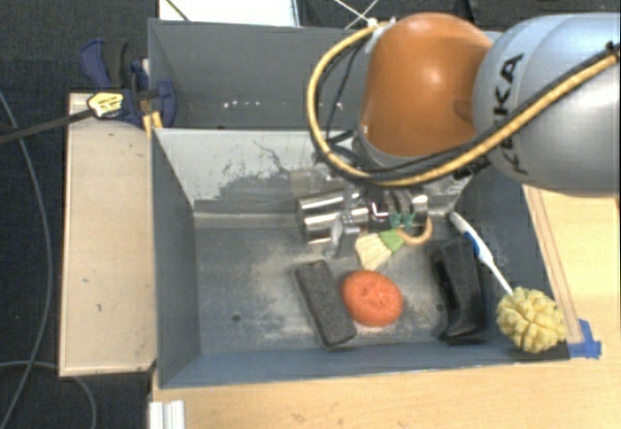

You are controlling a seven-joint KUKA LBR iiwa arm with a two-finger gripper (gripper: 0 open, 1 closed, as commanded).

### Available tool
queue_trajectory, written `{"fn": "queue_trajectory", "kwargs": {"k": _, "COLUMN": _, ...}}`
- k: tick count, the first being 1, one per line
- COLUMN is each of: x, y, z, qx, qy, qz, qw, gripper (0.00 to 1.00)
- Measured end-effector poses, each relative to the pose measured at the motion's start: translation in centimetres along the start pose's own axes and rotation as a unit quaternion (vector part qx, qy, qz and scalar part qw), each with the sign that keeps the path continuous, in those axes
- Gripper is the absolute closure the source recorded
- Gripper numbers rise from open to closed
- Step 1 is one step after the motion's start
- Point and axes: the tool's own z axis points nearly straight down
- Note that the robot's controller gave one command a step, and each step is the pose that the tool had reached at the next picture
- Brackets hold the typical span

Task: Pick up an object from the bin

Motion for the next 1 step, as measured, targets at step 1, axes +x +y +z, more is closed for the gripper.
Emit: {"fn": "queue_trajectory", "kwargs": {"k": 1, "x": -0.79, "y": -2.37, "z": 5.22, "qx": -0.001, "qy": -0.0026, "qz": -0.09, "qw": 0.9959, "gripper": 0.0}}
